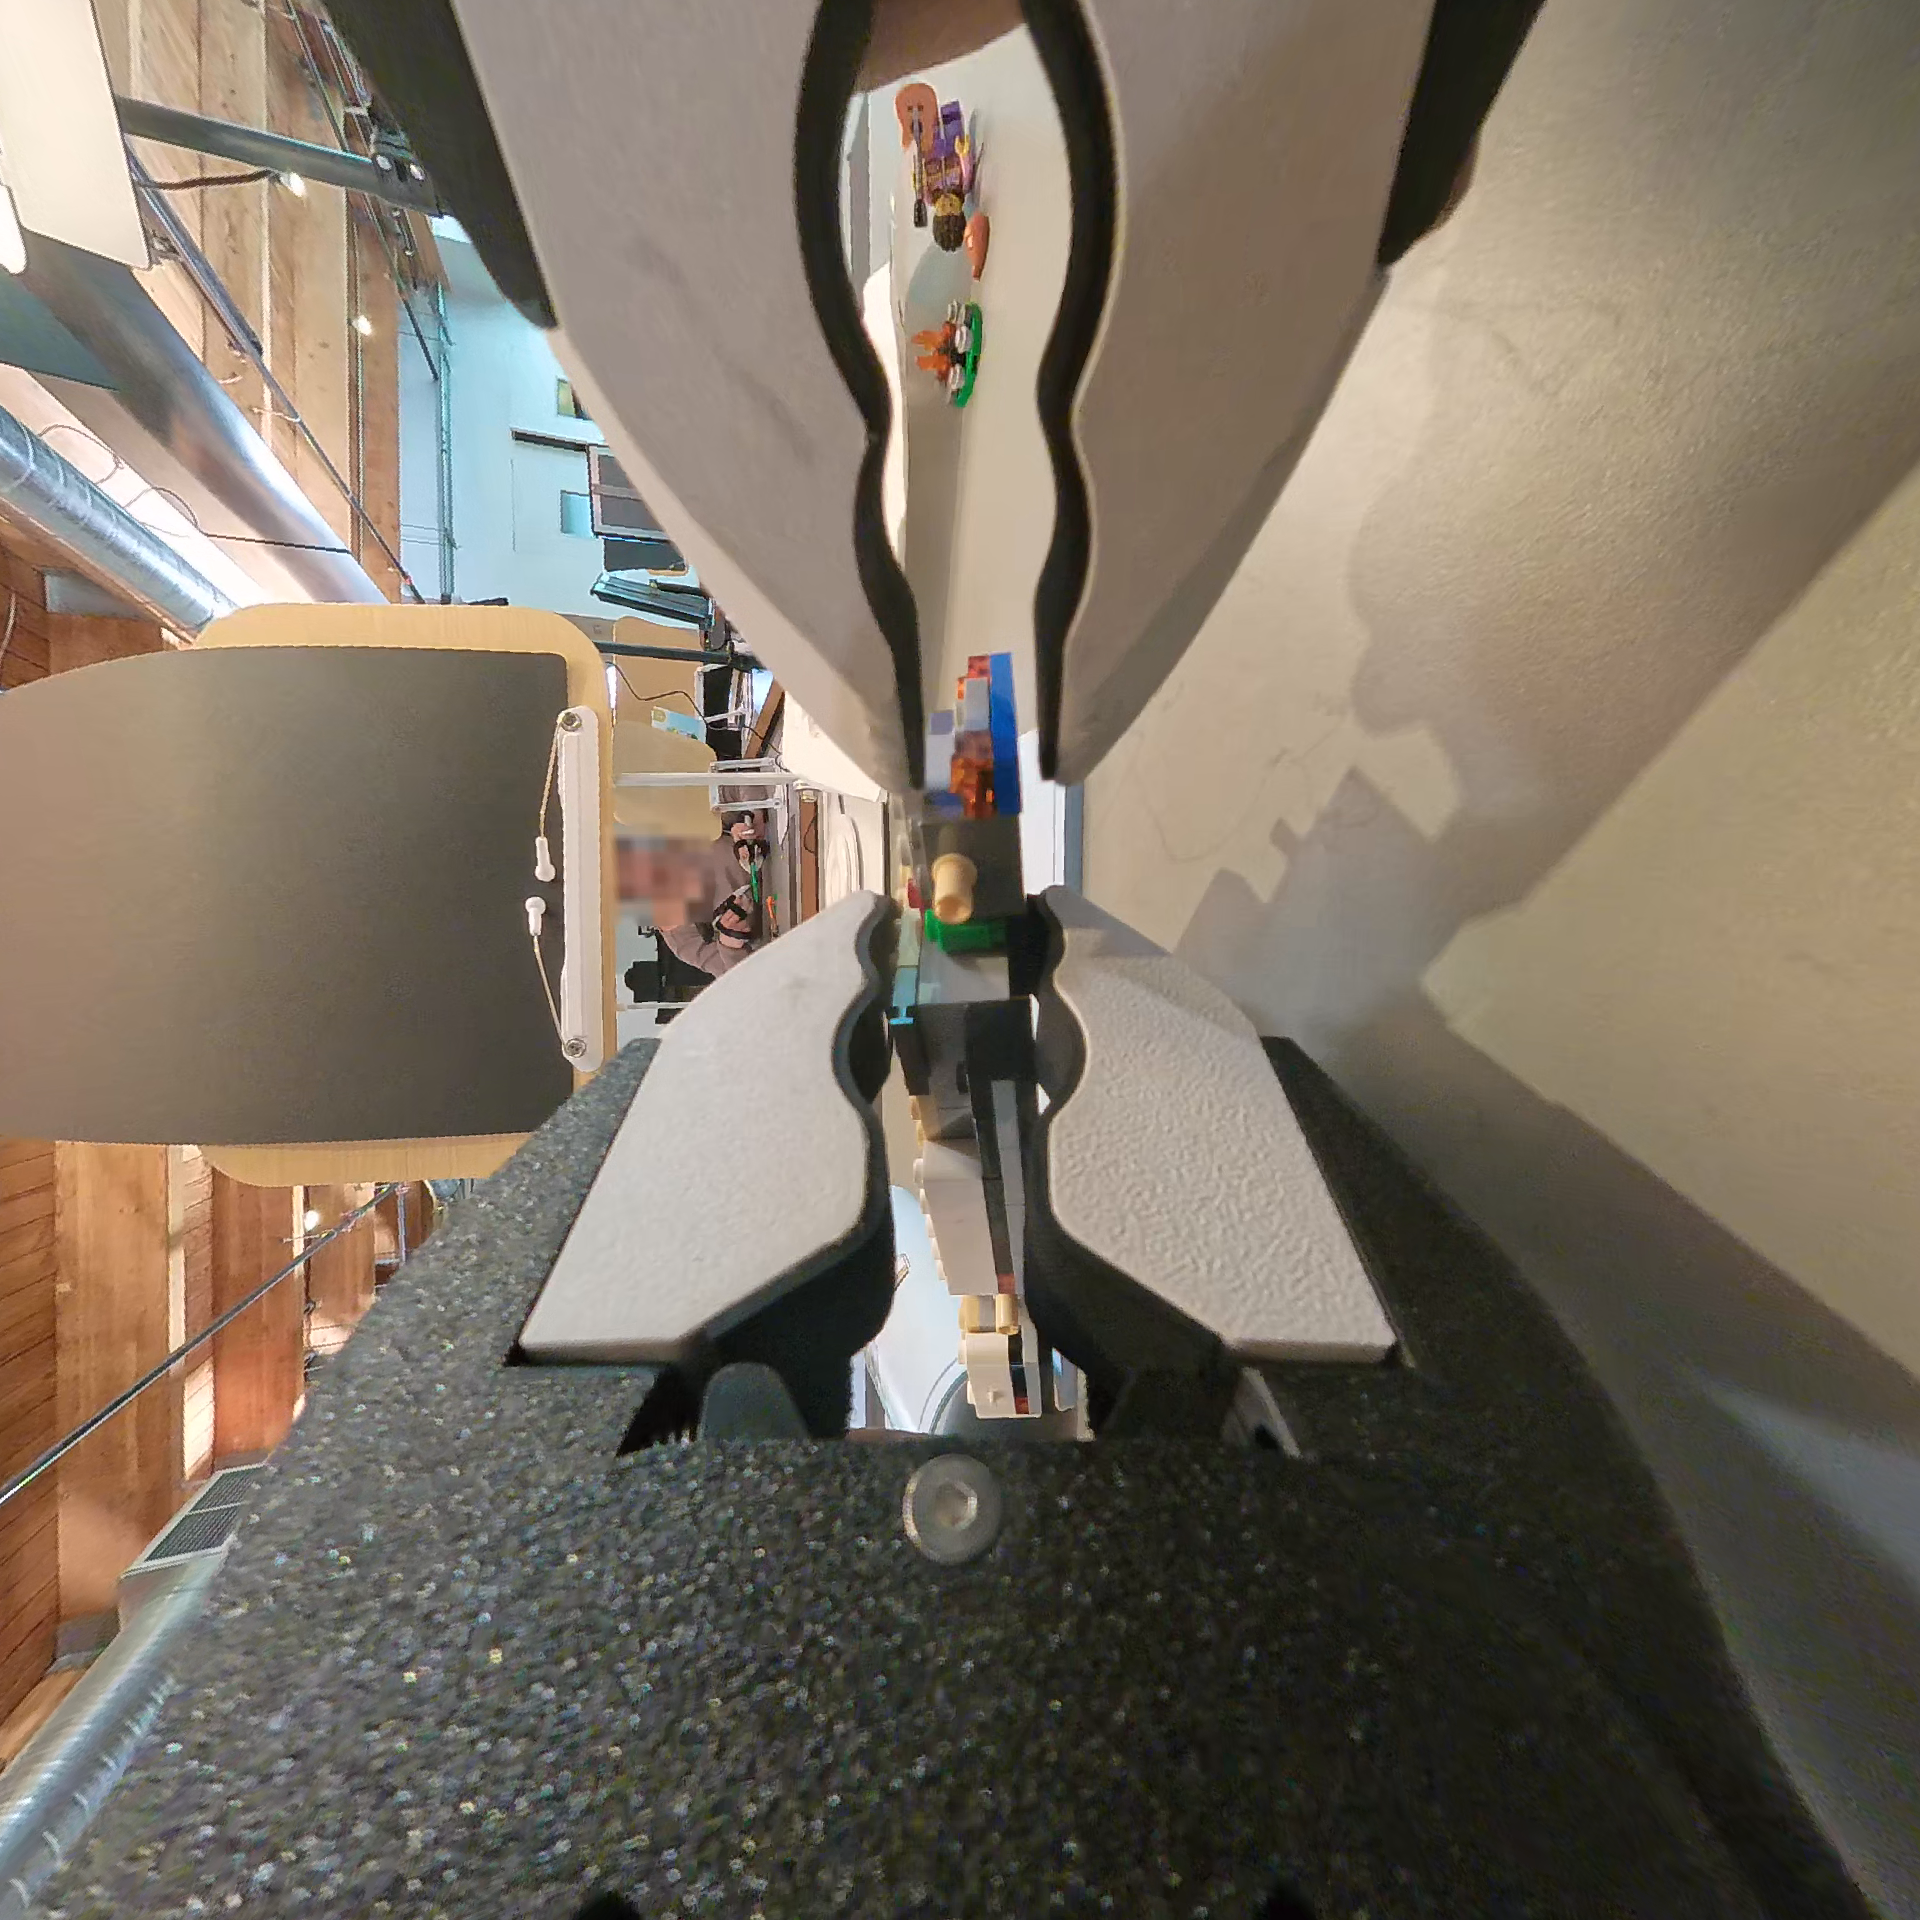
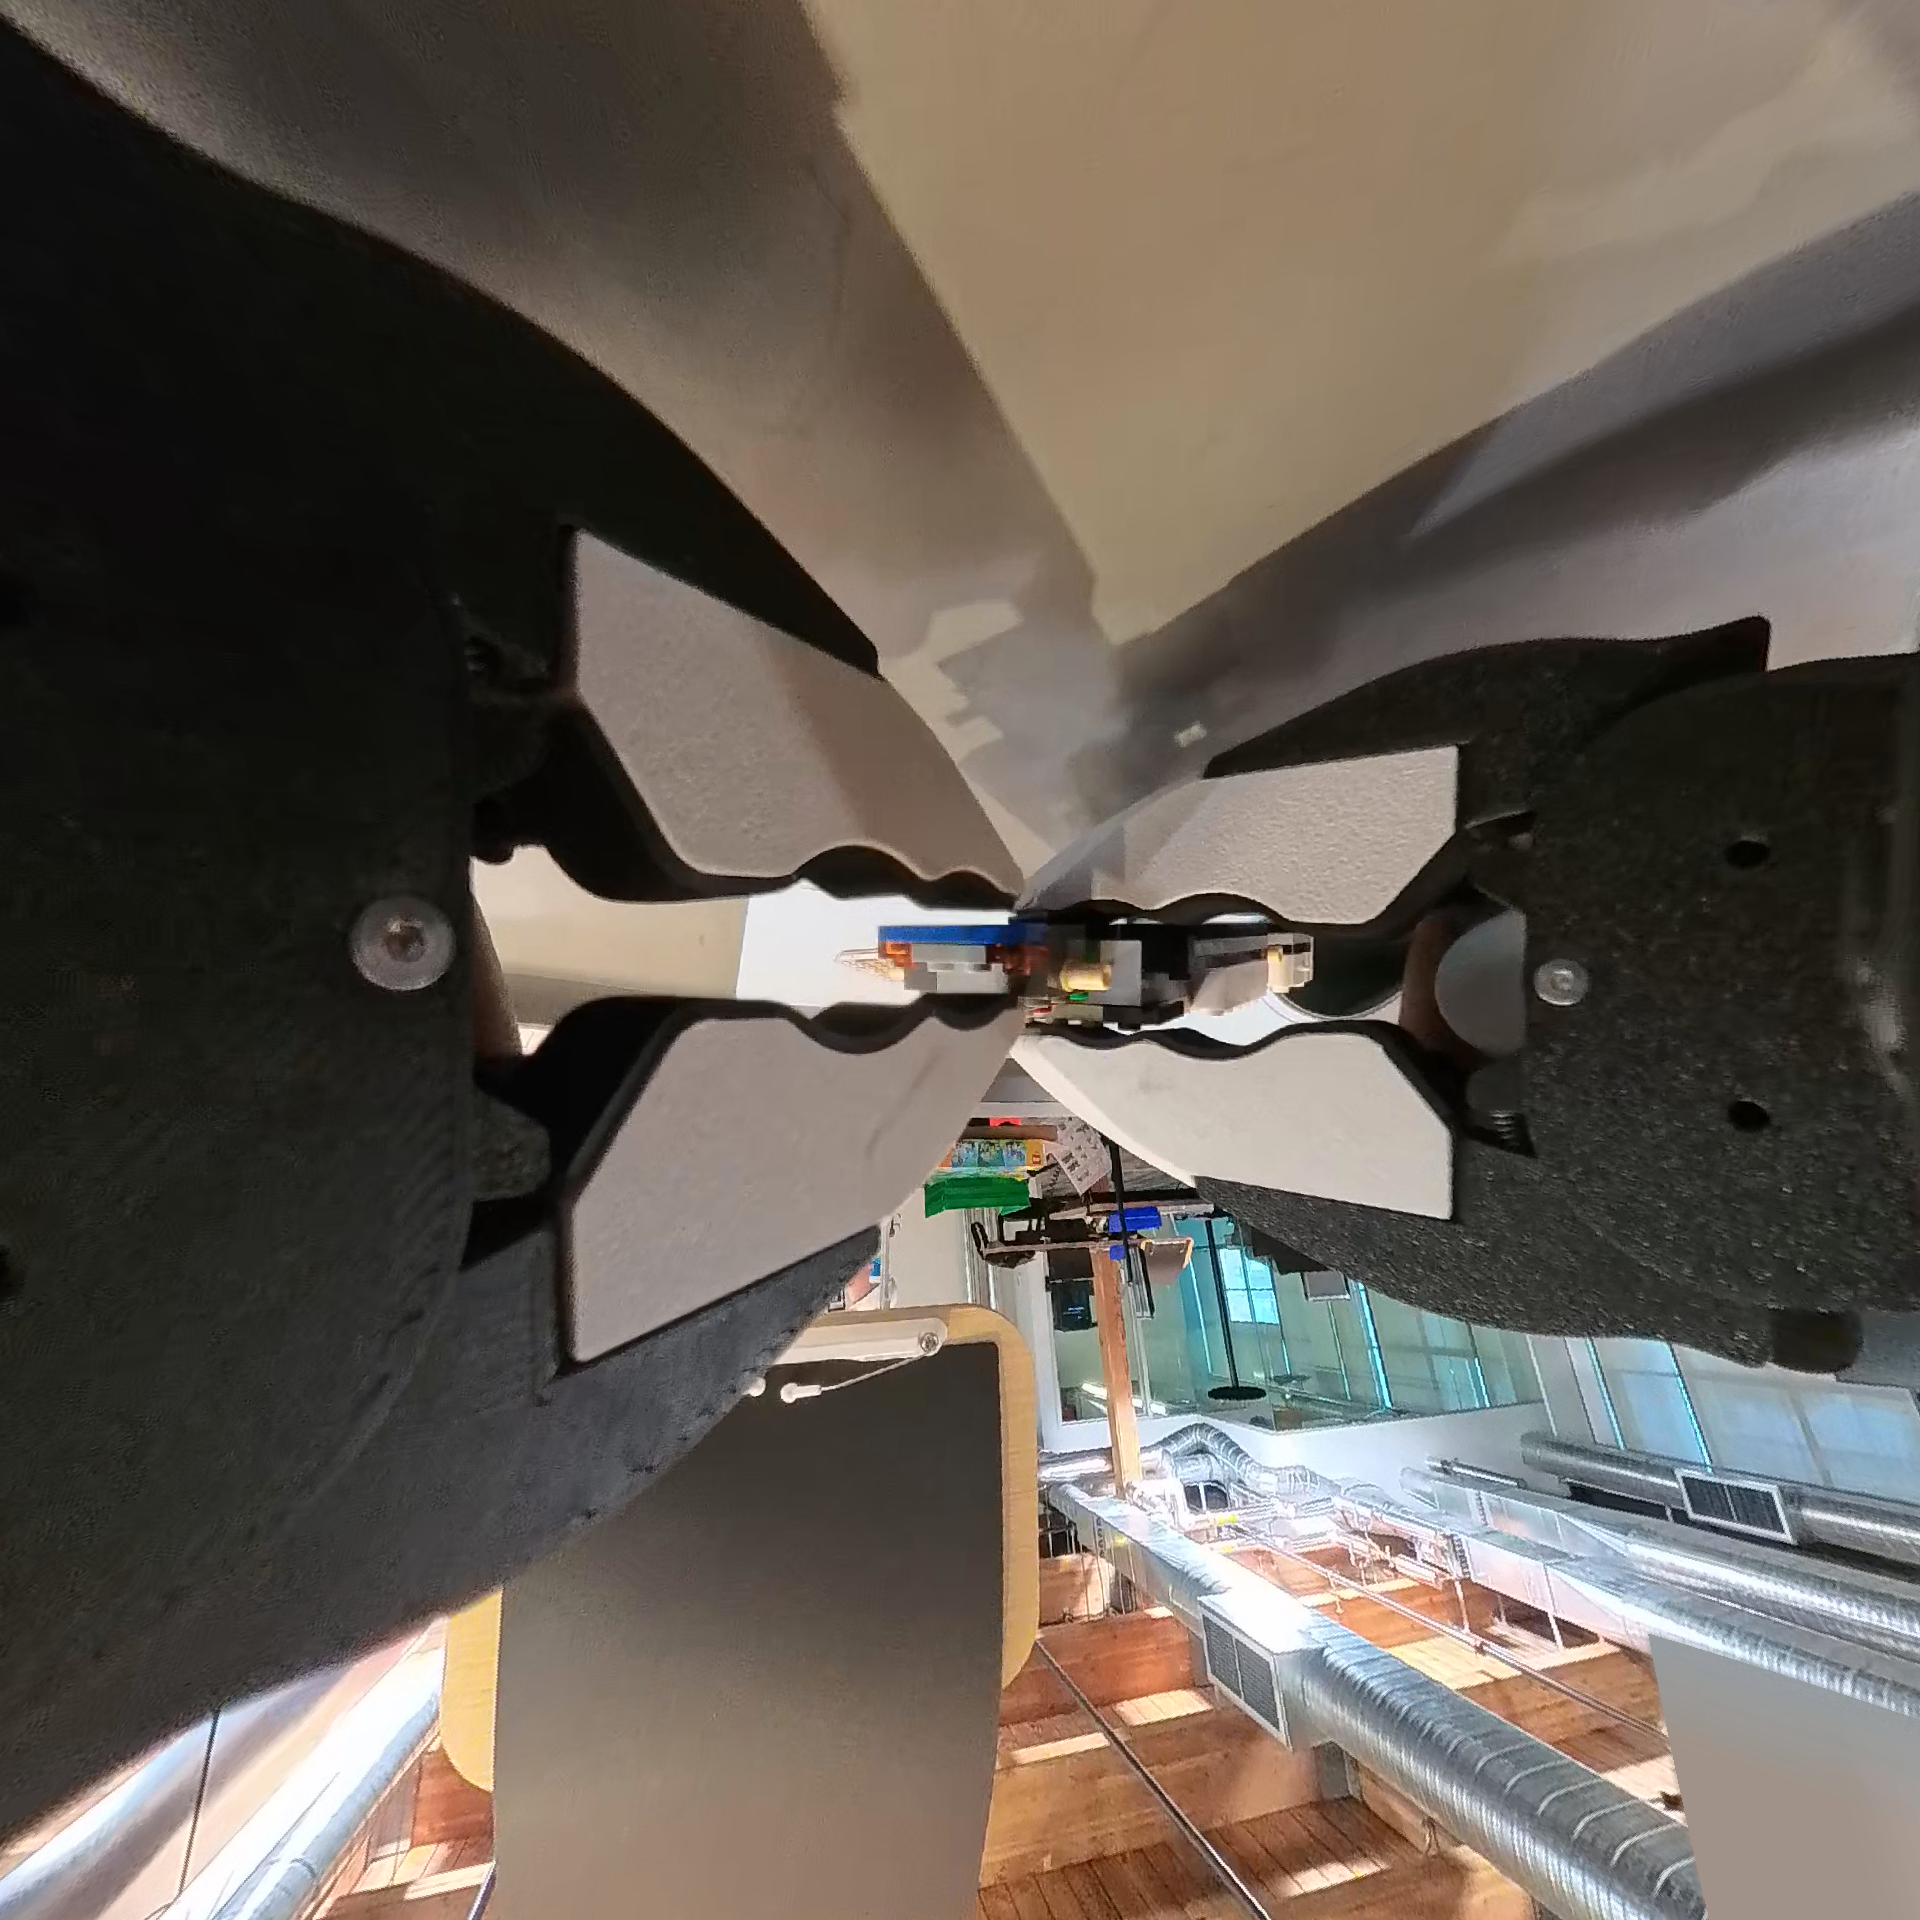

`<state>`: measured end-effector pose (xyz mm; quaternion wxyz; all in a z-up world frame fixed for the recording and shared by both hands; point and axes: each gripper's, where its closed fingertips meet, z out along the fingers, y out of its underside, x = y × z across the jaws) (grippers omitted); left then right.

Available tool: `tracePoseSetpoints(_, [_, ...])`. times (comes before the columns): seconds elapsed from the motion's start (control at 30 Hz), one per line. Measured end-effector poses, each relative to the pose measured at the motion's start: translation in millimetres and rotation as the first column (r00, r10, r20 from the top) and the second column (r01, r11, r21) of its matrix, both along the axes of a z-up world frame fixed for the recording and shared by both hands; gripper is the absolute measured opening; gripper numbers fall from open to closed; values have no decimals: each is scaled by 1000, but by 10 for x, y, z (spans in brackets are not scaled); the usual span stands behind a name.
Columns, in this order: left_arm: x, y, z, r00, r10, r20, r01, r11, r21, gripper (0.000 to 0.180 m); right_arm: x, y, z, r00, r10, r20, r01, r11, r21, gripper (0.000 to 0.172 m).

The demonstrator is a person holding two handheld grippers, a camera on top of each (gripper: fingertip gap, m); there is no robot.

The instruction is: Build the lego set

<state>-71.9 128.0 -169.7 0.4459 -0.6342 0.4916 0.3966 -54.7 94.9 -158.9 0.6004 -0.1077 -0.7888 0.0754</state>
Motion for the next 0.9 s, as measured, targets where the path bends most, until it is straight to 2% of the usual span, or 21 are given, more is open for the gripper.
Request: tracePoseSetpoints(0.9, [16, -2, 13, 1000, -11, -22, 11, 1000, 7, 24, 30, -42, -5, 999, 33, 13, -33, 999, -14, 9])
